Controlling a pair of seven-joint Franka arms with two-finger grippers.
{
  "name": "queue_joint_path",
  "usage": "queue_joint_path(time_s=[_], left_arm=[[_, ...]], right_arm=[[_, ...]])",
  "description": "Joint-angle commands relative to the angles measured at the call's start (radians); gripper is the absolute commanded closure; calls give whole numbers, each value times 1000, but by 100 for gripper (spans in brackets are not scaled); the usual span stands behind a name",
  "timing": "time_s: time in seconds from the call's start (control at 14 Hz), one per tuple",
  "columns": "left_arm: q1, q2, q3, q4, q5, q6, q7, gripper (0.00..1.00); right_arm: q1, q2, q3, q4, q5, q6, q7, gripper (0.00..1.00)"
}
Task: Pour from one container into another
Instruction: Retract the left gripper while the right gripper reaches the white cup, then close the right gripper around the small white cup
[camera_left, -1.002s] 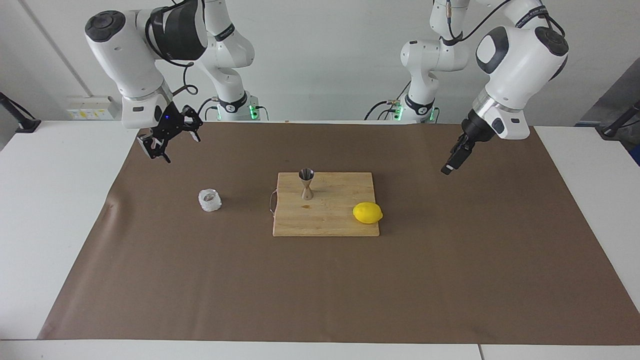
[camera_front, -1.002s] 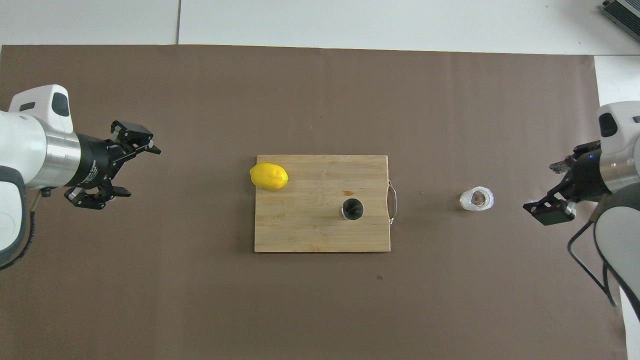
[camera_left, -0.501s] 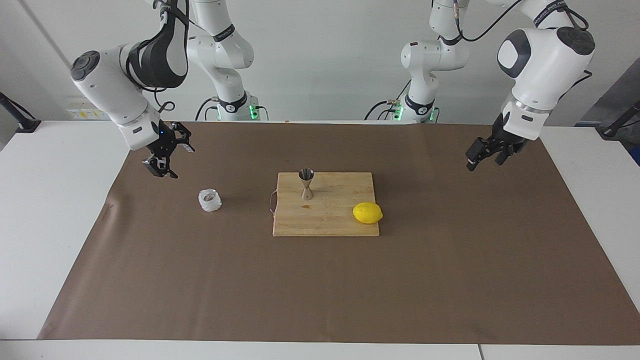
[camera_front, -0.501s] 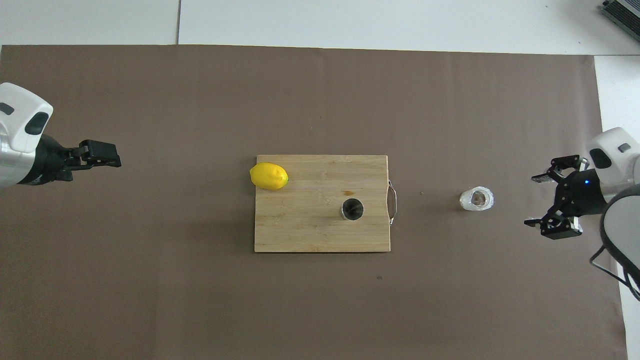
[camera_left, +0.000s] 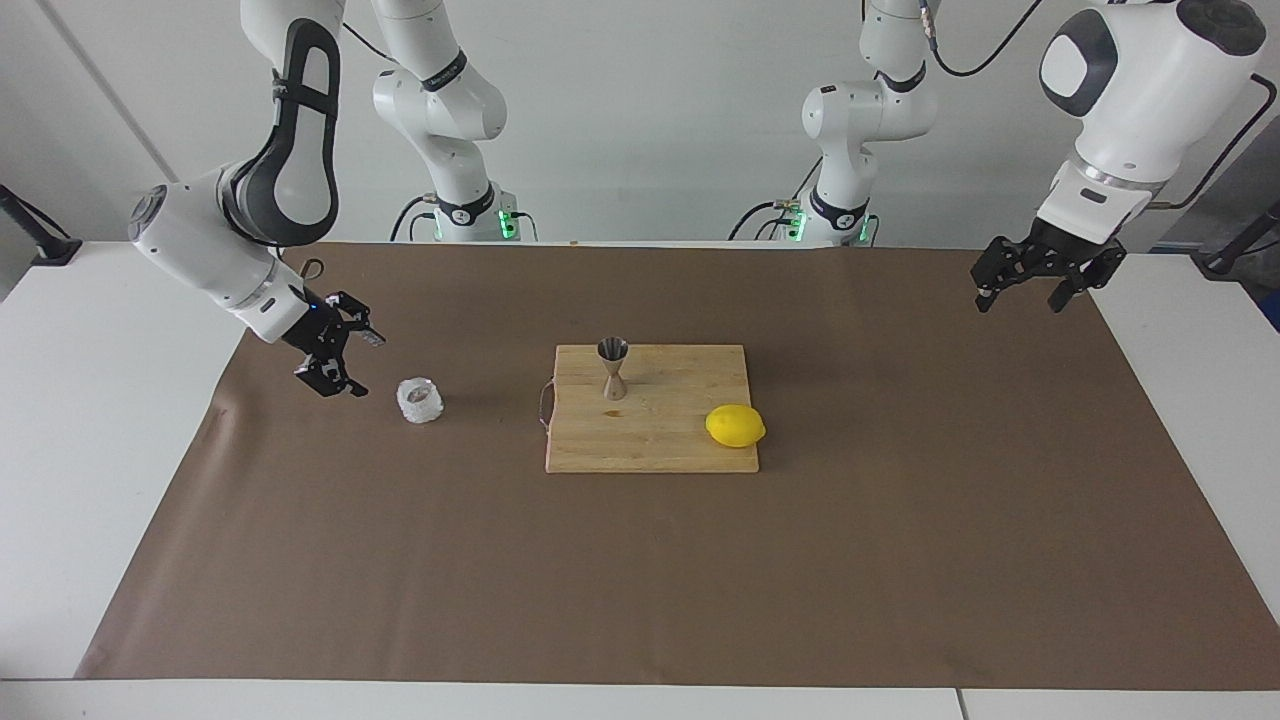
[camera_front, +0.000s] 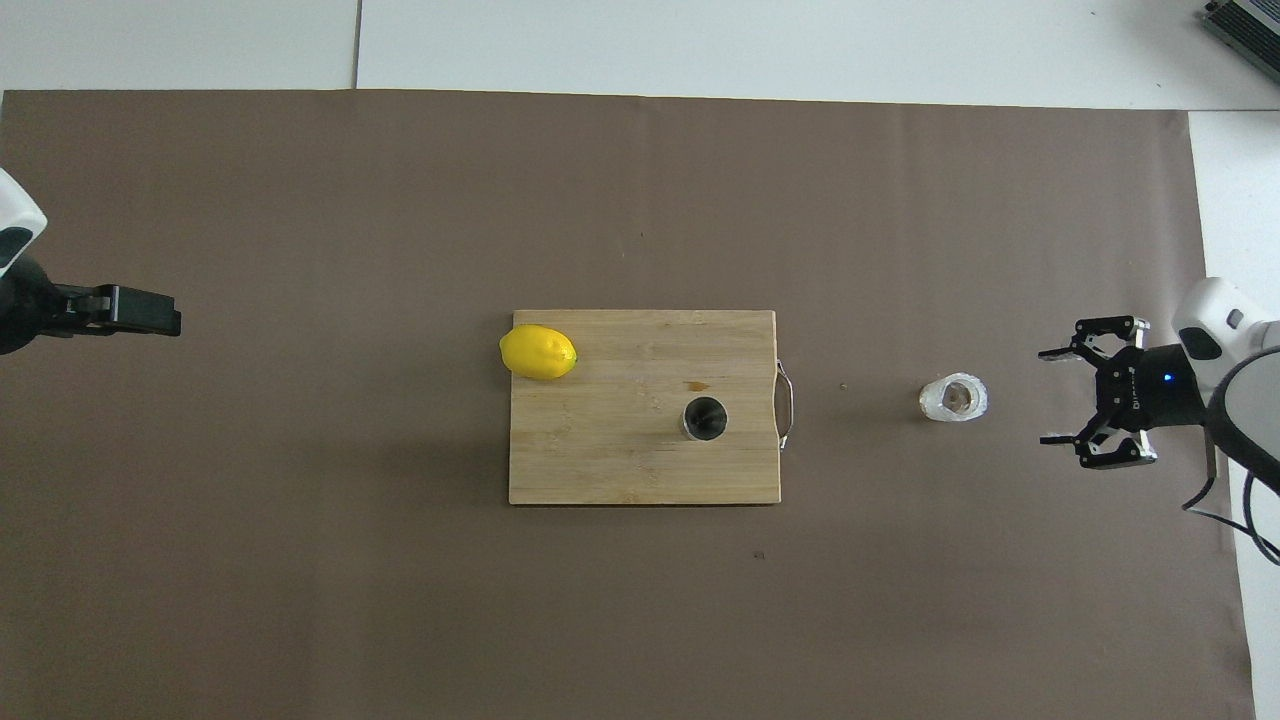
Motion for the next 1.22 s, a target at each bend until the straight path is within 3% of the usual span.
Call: queue_joint_path(time_s=[0.0, 0.21, 0.43, 0.64, 1.15], left_arm=[[-9, 0, -4, 15, 23, -39, 7, 0], [-9, -19, -4, -6, 17, -57, 4, 0], [-6, 1, 0, 64, -9, -103, 1, 0], [-3, -6, -1, 46, -11, -110, 4, 0], [-8, -14, 2, 24, -11, -104, 4, 0]], right_arm=[[-7, 42, 7, -4, 67, 21, -105, 0], [-7, 88, 9, -4, 110, 39, -131, 0], [-7, 134, 7, -4, 188, 39, -206, 0], [-17, 193, 7, -8, 253, 39, -313, 0], [2, 193, 7, -31, 271, 65, -326, 0]])
